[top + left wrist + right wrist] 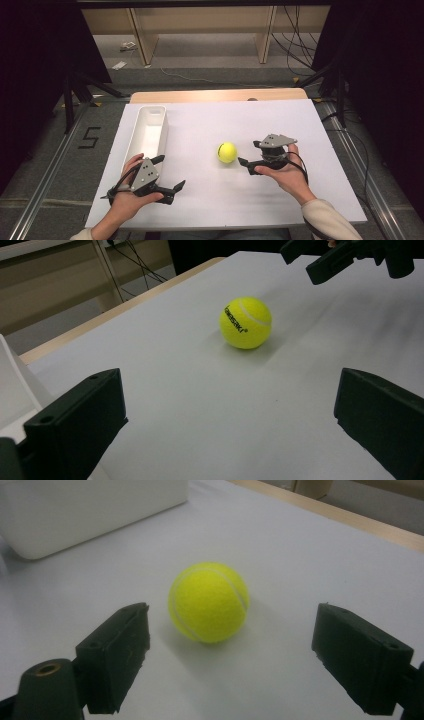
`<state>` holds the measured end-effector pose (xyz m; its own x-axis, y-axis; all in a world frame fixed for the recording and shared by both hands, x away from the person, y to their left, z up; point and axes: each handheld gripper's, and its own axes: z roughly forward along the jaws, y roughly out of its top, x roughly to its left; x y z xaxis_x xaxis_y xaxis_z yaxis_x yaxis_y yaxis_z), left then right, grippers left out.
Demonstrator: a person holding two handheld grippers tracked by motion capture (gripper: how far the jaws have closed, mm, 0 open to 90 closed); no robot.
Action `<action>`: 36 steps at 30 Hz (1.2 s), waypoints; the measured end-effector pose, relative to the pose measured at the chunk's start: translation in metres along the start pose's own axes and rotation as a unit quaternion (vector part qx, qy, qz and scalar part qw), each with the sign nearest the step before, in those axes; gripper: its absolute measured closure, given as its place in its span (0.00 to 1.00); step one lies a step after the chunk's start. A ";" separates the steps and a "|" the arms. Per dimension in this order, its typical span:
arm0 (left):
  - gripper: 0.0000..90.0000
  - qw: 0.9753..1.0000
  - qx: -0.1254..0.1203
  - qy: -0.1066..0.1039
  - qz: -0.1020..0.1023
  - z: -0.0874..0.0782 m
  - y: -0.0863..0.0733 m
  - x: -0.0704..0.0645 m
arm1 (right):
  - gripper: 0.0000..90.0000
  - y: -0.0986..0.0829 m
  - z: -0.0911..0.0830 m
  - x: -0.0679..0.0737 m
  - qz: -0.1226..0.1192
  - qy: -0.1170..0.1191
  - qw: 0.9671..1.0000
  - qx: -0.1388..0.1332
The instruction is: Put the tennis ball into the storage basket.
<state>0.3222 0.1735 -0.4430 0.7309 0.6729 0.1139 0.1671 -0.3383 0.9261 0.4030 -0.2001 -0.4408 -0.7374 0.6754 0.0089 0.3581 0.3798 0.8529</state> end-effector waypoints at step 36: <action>0.00 1.000 0.001 -0.004 0.001 -0.001 -0.001 0.000 | 0.18 0.010 0.069 0.004 -0.007 0.015 0.998 0.055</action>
<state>0.3216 0.1740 -0.4433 0.7358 0.6677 0.1130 0.1676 -0.3412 0.9249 0.4430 -0.1496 -0.4679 -0.7594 0.6504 0.0144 0.4069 0.4576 0.7906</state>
